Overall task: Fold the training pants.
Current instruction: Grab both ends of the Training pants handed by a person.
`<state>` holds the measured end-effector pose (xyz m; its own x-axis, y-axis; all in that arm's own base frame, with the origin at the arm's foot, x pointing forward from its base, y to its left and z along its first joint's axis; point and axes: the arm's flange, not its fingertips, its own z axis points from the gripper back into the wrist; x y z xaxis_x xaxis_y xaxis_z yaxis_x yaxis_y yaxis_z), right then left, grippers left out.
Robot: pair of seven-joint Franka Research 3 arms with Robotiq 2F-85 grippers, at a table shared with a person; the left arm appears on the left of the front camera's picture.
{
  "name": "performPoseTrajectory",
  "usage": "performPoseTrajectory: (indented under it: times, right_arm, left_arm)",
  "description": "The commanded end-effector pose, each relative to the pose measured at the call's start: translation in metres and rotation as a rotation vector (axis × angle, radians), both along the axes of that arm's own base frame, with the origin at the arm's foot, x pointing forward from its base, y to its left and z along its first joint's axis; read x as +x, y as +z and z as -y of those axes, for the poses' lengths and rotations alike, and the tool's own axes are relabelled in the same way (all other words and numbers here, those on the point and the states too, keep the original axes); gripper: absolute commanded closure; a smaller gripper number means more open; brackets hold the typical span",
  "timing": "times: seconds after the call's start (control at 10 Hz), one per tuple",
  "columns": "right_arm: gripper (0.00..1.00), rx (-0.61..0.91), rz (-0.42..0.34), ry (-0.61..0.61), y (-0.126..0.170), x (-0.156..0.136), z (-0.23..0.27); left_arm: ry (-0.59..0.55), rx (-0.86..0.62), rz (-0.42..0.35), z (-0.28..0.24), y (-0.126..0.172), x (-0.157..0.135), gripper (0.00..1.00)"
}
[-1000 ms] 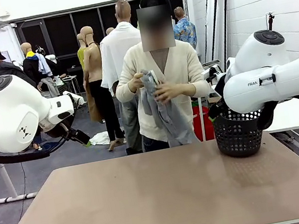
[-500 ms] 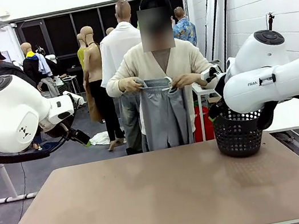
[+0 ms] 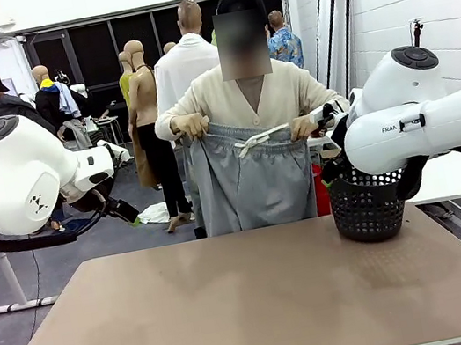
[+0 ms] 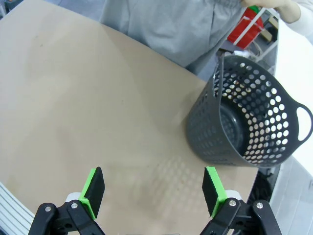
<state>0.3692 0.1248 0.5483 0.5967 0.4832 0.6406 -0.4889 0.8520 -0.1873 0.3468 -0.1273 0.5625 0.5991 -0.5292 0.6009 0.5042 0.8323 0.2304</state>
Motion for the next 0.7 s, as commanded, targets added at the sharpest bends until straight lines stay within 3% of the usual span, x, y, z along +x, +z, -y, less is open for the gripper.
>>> performPoseTrajectory:
  times: [0.0,0.6]
  right_arm:
    - [0.0,-0.011,0.004,0.007,0.0002,0.0002,0.0009]
    - [0.0,-0.011,0.004,0.007,0.0002,0.0002,0.0009]
  left_arm:
    - [-0.005,0.001,0.002,0.0007,-0.0007,0.001,0.0]
    - [-0.005,0.001,0.002,0.0007,-0.0007,0.001,0.0]
